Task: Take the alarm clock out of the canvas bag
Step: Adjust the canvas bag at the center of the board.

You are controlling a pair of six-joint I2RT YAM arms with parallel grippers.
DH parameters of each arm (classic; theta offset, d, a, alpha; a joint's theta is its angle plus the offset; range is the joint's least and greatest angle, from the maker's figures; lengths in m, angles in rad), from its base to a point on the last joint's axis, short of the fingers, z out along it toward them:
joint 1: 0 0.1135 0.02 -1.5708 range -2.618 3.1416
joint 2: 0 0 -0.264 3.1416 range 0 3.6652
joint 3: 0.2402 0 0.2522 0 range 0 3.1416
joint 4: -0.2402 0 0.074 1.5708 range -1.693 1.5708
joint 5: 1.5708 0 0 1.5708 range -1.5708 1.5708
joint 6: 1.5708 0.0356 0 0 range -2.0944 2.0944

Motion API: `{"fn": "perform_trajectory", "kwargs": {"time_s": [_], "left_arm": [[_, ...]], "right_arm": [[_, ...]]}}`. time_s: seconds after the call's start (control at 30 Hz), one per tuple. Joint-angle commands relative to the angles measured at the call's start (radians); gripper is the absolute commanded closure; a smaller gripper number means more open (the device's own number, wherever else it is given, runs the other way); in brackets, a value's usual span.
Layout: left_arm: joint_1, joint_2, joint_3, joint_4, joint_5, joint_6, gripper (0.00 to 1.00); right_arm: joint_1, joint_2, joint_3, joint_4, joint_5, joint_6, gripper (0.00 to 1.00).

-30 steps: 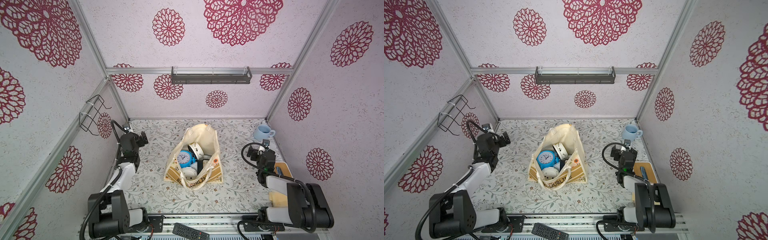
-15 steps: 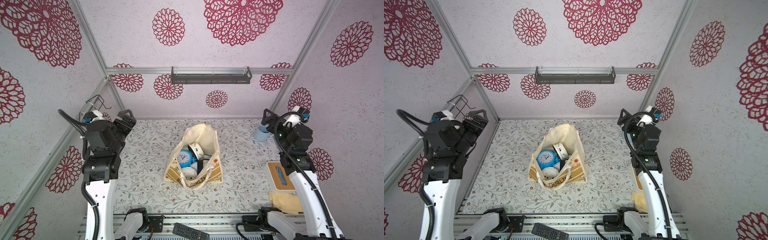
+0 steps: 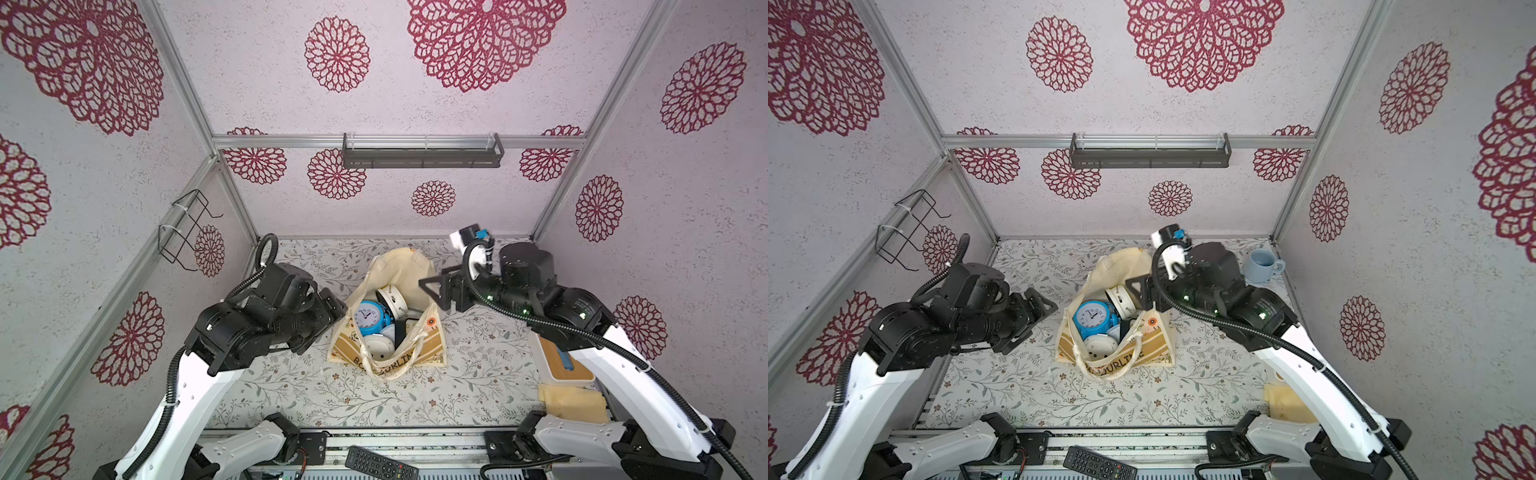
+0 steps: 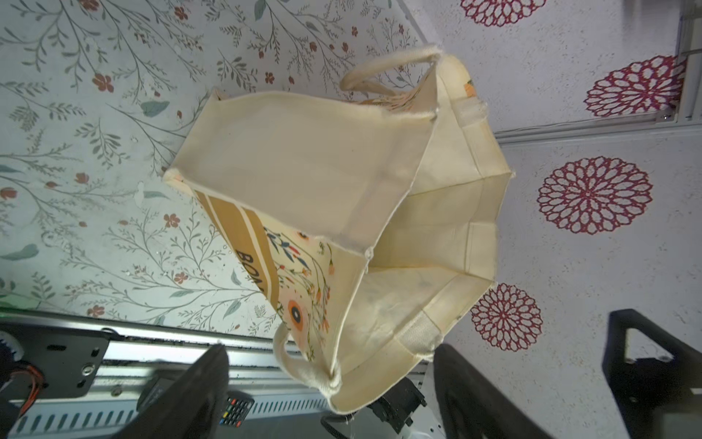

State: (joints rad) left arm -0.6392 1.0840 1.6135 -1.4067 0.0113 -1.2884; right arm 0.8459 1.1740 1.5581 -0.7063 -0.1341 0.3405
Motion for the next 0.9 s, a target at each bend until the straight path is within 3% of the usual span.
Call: {"fn": "perform_trajectory", "kwargs": {"time_s": [0.0, 0.13, 0.33, 0.57, 0.77, 0.87], "left_arm": [[-0.069, 0.016, -0.015, -0.020, -0.031, -0.110, 0.13], [-0.114, 0.034, -0.086, 0.110, -0.029, -0.158, 0.12], [-0.119, 0.096, -0.190, 0.218, -0.042, -0.180, 0.15], [-0.107, 0.108, -0.288, 0.158, -0.142, -0.212, 0.57], [-0.073, 0.022, -0.385, 0.110, -0.180, -0.237, 0.94], [-0.062, -0.024, -0.432, 0.055, -0.212, -0.234, 1.00]], "right_arm": [[0.143, 0.047, -0.003, -0.120, 0.093, -0.030, 0.20], [0.243, 0.114, 0.005, -0.146, 0.138, -0.048, 0.20], [0.269, 0.111, -0.099, -0.143, 0.159, -0.043, 0.27], [0.270, 0.047, -0.292, -0.140, 0.161, 0.006, 0.38], [0.271, 0.050, -0.454, -0.043, 0.137, 0.074, 0.40], [0.269, 0.091, -0.491, -0.013, 0.181, 0.118, 0.38]]}}
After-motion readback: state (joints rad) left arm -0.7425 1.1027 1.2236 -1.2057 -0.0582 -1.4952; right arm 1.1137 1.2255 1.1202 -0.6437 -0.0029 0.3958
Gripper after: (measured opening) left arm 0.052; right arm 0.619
